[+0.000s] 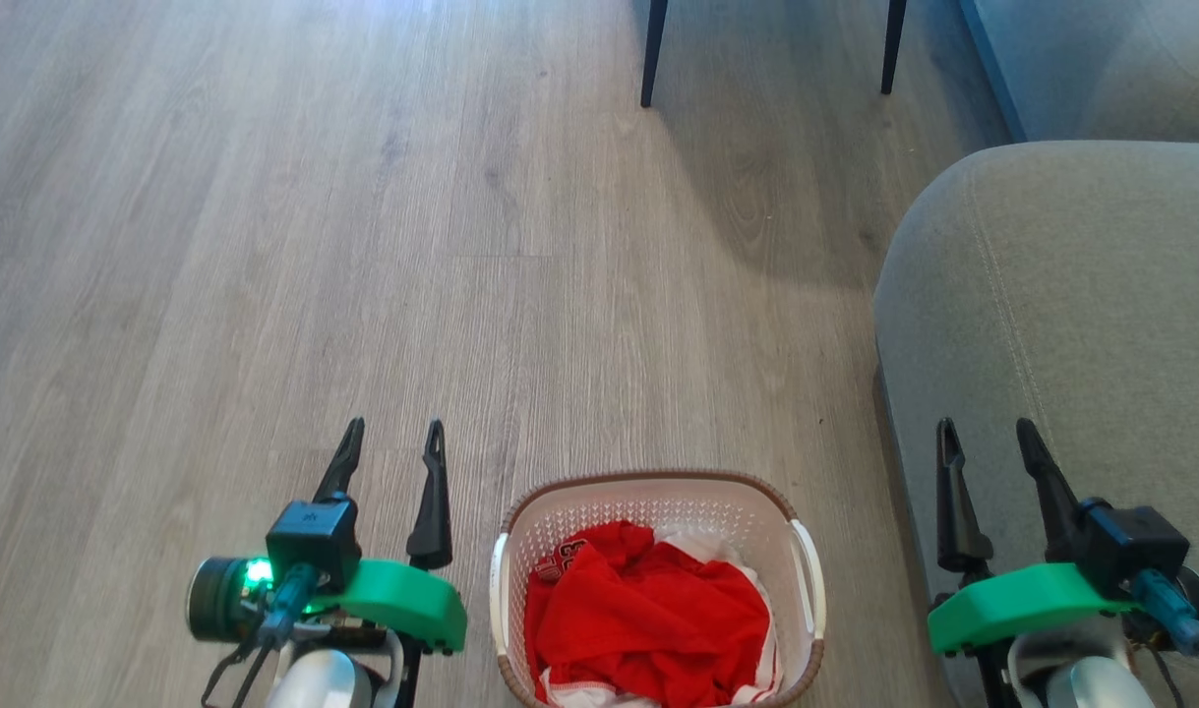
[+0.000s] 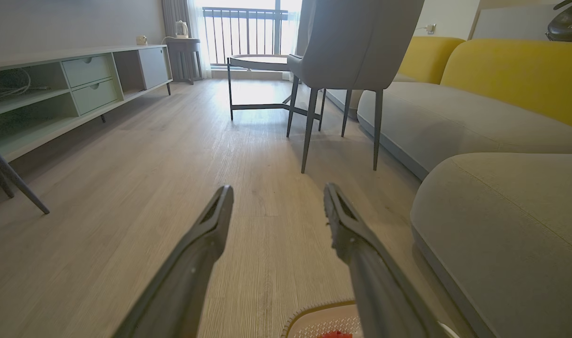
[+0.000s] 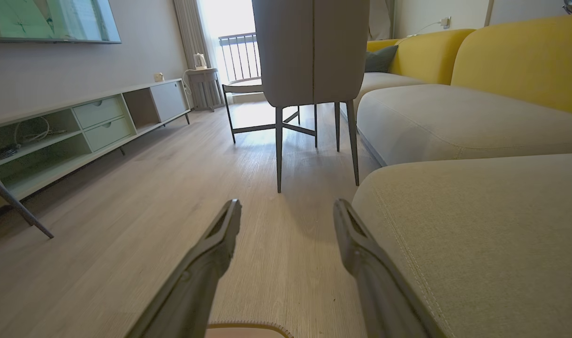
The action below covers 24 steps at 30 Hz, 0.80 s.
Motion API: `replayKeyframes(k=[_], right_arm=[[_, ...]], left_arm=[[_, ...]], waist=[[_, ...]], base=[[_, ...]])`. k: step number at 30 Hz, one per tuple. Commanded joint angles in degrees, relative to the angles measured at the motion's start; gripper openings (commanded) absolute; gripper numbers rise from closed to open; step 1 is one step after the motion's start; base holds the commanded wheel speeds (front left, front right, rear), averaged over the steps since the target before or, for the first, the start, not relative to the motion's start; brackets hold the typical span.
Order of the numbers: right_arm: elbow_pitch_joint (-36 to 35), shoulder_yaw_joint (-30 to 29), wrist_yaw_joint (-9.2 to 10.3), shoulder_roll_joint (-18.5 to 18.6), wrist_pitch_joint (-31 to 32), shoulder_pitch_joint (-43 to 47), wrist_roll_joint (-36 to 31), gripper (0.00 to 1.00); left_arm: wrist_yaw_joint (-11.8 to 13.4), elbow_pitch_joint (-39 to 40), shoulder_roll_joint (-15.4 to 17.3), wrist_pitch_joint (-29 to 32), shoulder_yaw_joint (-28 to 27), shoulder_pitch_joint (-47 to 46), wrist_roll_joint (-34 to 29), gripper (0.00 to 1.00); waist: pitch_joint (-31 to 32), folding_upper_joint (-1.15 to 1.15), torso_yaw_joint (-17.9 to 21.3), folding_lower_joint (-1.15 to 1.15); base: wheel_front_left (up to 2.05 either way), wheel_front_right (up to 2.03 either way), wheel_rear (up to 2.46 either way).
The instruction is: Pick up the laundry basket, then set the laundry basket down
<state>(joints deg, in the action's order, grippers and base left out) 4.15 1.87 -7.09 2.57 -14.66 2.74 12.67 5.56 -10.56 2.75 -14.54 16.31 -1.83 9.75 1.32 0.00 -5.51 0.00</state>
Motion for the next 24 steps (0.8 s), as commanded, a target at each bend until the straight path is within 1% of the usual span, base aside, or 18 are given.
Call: replayKeyframes(k=[1,15,24], right_arm=[[-1.94,1.06,-0.40,0.32,-0.34,-1.98,0.44,1.00],[-1.99,1.18,-0.40,0.31,-0.34,-2.00,0.51,1.00],[-1.54,1.32,-0.40,0.31,-0.34,-1.95,0.80,1.00]], left_arm=[[-0.08,1.45,0.13,-0.46,-2.00,-2.47,0.25,1.00],[-0.49,0.34,0.13,-0.46,-2.08,-2.47,3.33,1.00],[-0.66,0.04,0.13,-0.46,-2.21,-2.33,3.97,1.00]], waist=[[0.06,0.00,-0.01,0.00],[0.14,0.00,0.02,0.00],[0.44,0.00,0.26,0.00]], base=[[0.00,0.00,0.00],[0.00,0.00,0.00],[0.00,0.00,0.00]])
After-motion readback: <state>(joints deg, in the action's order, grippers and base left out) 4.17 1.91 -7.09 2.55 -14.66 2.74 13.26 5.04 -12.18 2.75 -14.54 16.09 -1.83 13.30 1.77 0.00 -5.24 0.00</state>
